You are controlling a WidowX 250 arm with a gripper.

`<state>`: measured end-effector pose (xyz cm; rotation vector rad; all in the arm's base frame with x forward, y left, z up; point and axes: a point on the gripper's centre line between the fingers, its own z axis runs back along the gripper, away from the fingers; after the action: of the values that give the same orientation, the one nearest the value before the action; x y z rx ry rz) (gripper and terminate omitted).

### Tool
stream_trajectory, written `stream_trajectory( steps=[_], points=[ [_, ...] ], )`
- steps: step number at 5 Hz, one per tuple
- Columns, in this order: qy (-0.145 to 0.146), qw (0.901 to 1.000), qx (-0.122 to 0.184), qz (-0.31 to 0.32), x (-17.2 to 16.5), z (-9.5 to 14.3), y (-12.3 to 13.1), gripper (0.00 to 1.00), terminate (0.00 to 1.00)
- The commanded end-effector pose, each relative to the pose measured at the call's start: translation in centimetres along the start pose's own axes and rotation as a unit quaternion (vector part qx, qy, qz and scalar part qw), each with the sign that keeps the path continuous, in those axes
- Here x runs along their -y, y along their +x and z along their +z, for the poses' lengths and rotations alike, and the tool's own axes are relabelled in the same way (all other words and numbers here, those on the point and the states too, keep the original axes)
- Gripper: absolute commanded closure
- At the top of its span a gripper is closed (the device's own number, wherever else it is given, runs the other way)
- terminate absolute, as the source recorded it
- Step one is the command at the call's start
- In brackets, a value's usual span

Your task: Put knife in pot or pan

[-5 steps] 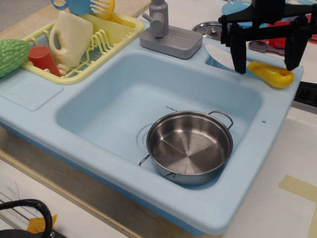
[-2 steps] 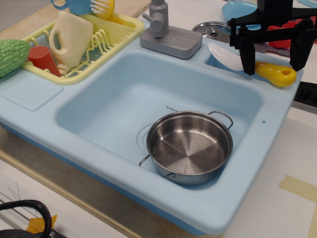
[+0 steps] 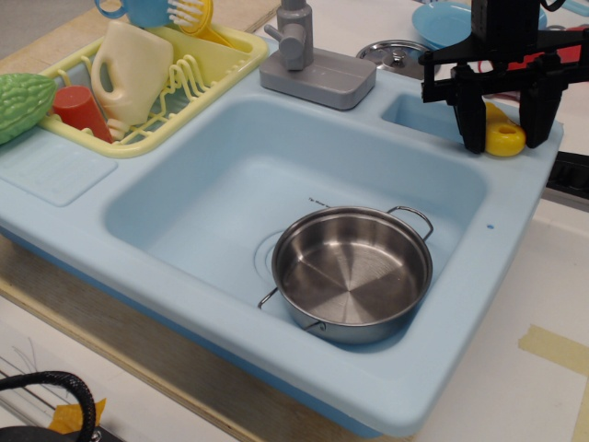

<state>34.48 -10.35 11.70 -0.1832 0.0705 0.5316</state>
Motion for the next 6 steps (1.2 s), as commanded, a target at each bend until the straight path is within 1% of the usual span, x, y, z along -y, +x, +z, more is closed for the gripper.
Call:
stream_trajectory(
  steps=[1,2,3,4,5,6],
  points=[
    [0.007,0.9997,0.020,0.010,-0.2,2.3,-1.7,1.00,0.00],
    [0.026,0.9987,0.036,0.024,-1.1,4.1,-3.3,1.00,0.00],
    [0.037,0.9970,0.054,0.040,-2.5,5.1,-5.1,1.00,0.00],
    [0.028,0.9947,0.099,-0.007,-3.7,4.7,-6.7,1.00,0.00],
    [0.031,0.9853,0.125,-0.112,-5.5,3.3,-7.5,1.00,0.00],
    [0.039,0.9775,0.115,-0.173,-6.8,2.3,-7.2,1.00,0.00]
  ],
)
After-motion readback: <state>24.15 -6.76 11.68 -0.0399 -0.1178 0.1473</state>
